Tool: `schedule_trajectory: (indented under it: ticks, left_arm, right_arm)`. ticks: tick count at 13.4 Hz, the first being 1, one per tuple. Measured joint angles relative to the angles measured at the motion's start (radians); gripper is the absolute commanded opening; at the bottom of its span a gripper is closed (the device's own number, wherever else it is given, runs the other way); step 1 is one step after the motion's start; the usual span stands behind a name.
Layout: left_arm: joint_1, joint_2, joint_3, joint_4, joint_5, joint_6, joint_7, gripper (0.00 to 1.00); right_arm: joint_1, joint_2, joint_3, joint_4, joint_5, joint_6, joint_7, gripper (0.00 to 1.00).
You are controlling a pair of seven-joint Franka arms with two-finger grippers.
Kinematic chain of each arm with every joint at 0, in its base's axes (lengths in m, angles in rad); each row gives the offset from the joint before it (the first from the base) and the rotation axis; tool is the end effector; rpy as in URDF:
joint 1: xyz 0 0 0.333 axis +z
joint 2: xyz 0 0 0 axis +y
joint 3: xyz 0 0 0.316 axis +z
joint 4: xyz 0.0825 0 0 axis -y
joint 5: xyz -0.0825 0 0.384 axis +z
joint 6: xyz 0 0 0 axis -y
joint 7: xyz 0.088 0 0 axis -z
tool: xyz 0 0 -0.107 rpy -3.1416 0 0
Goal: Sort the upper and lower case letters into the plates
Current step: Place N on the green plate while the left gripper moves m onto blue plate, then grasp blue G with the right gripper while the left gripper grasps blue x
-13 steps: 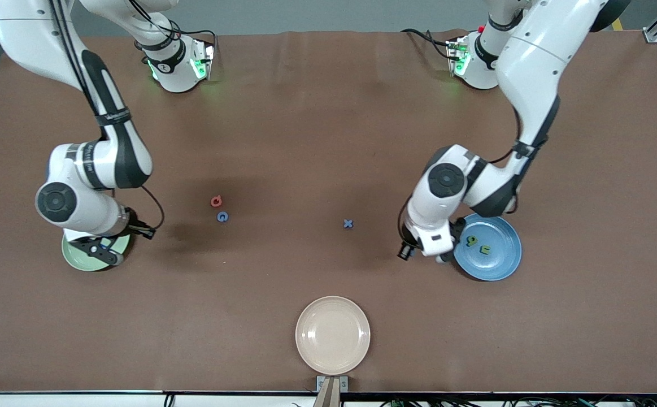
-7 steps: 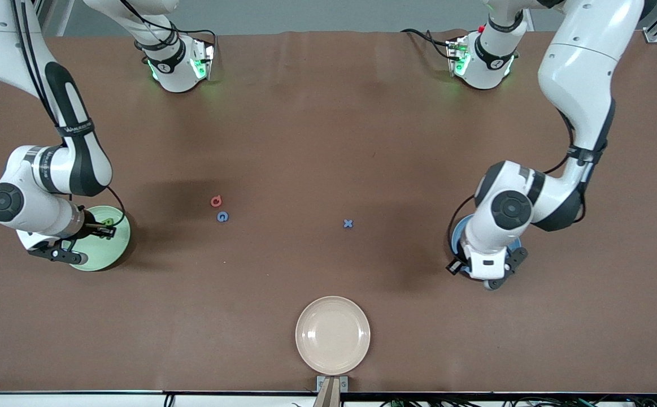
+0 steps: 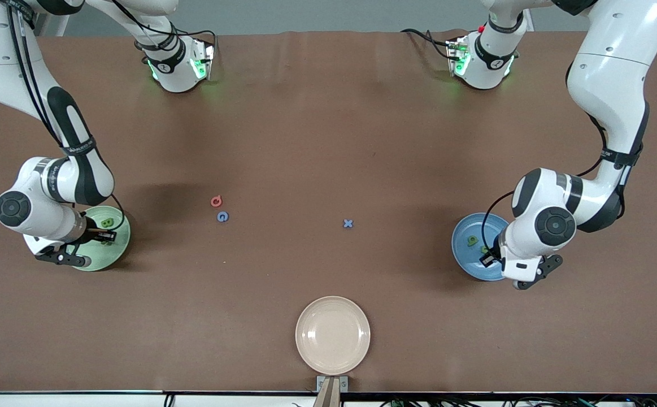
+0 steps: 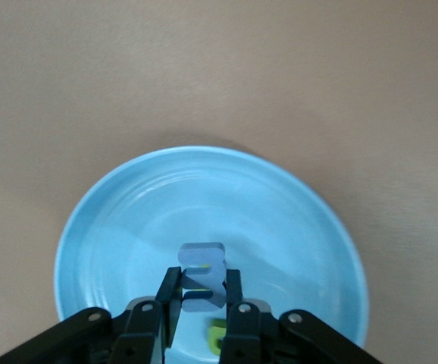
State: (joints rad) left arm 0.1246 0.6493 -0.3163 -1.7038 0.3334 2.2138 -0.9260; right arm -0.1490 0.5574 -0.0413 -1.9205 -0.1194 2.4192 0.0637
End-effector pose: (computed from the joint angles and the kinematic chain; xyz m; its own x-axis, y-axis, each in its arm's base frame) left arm 0.6568 -0.0966 0.2218 0.8407 0.5412 -0.0152 0.5364 -0.8364 -0.1129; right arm 0.6092 -0.1171 0.1942 0.9857 -0.1583 -0.0573 -0.1522 -0.9834 0.0989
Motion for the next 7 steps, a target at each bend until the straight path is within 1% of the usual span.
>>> schedule_trajectory:
  ticks: [1,2,3,5,7]
  left_arm:
    - [0.005,0.000,0.000,-0.012,0.000,0.000,0.002,0.58]
    - [0.006,0.000,0.000,-0.021,0.000,0.000,0.003,0.82]
    - [0.006,0.000,-0.001,-0.026,0.000,0.000,0.003,1.00]
    - [0.011,-0.004,-0.001,-0.030,0.000,0.000,0.003,1.00]
    - [0.016,-0.016,-0.016,-0.034,0.000,0.000,-0.009,1.00]
  right_arm:
    - [0.001,0.000,0.004,0.002,0.000,0.000,-0.001,1.00]
    - [0.004,-0.001,0.008,0.004,-0.001,-0.002,-0.004,1.00]
    - [0.012,-0.006,0.013,0.009,-0.001,-0.015,-0.008,1.00]
    - [0.066,-0.039,0.021,0.025,-0.001,-0.114,-0.009,1.00]
    - [0.167,-0.105,0.025,0.030,0.000,-0.220,0.015,1.00]
